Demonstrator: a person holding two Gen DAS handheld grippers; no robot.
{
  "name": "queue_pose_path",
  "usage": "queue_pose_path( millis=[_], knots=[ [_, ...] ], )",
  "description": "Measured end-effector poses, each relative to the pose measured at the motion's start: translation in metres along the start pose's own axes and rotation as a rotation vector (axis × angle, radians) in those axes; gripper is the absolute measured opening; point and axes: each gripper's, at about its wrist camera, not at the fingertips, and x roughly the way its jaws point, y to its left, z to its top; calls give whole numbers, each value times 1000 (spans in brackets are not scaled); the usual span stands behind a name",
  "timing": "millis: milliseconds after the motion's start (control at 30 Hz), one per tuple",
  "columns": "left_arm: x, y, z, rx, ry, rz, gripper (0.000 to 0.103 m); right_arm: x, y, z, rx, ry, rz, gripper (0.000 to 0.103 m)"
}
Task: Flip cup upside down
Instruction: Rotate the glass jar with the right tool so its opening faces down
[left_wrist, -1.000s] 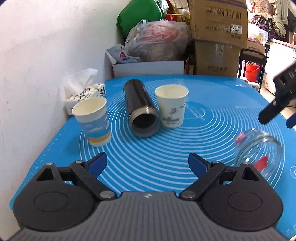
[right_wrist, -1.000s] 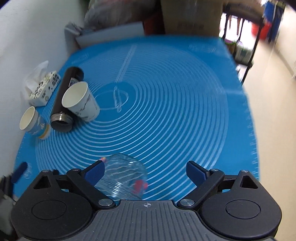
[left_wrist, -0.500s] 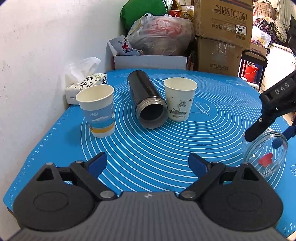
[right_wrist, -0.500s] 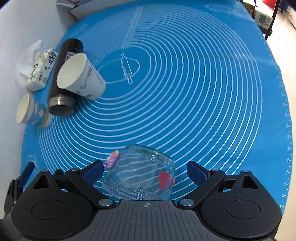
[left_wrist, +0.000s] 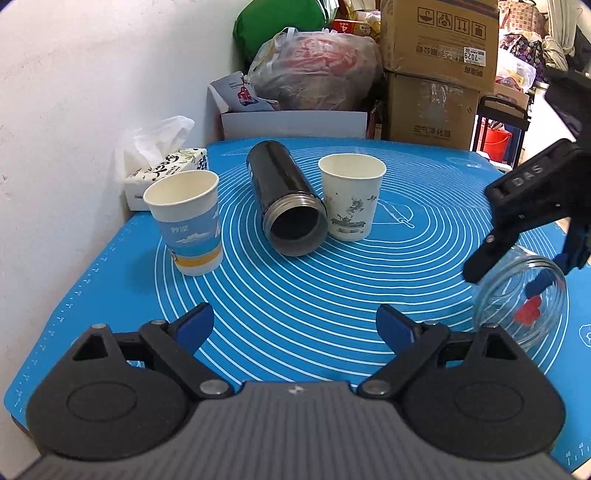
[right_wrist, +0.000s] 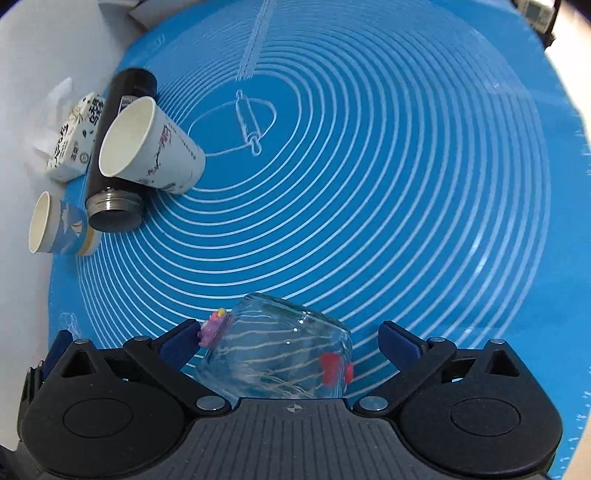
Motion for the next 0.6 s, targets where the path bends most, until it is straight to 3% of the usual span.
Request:
queue_pose_path(
  millis=[133, 167, 200, 600],
  knots=[
    [1, 1, 0, -1, 1, -6, 94, 9, 8, 0, -48, 21, 2, 96],
    [1, 1, 0, -3, 2, -7, 94, 7, 10, -1, -60, 10, 8, 86],
    [1, 1, 0, -4, 2, -7, 94, 6, 12, -2, -74, 4, 16, 83],
    [-1, 2, -1, -7, -3, -10, 94, -4, 32, -22, -156, -143, -92, 83]
  ],
)
